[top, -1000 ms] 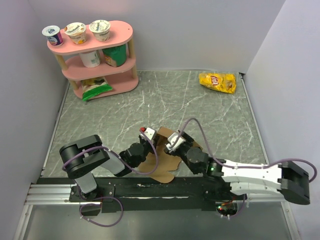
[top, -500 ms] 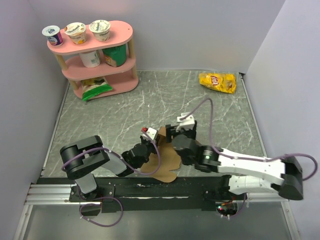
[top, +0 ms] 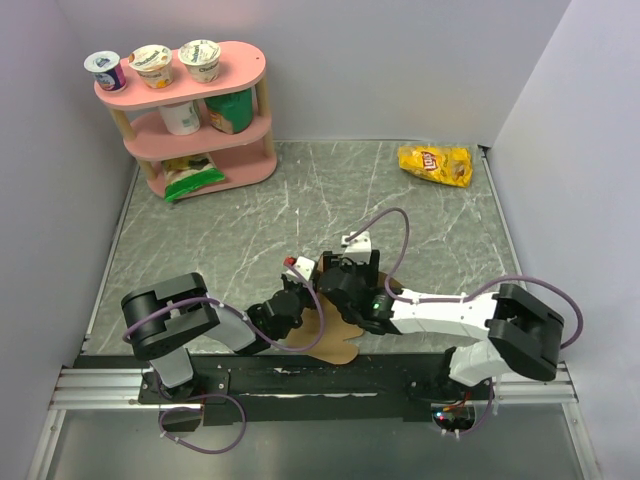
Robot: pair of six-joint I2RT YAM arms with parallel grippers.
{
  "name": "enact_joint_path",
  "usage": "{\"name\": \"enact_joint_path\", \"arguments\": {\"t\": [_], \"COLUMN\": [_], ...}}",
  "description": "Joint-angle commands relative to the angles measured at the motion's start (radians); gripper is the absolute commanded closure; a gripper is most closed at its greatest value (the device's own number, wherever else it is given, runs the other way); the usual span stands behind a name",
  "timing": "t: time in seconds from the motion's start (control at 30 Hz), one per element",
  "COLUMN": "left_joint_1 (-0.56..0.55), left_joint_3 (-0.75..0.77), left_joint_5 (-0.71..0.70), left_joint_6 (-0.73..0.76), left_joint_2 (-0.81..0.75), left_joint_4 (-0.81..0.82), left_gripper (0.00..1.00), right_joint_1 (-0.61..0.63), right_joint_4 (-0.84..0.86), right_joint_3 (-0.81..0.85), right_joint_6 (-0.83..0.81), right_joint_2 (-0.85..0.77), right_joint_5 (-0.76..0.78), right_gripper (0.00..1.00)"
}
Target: Fold the paper box
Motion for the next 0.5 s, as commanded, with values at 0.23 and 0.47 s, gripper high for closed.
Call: {"name": "enact_joint_path", "arguments": {"t": [0.23,0.47], "left_joint_1": [-0.017,-0.017], "left_joint_3": [-0.008,-0.031], "left_joint_5": [0.022,0.016], "left_joint_6": [-0.02,-0.026], "left_joint_2": [0.013,0.031], "left_joint_4": [0.004,0.041], "left_gripper": [0.72,0.82], "right_joint_1": [-0.011,-0.036], "right_joint_4": [-0.018,0.022], "right_joint_3": [-0.026,-0.014], "right_joint_6": [0.124,0.07], "right_joint_2": [0.084,0.042], "right_joint_5": [-0.009,-0.051], "right_gripper": [0.19,0.19]}}
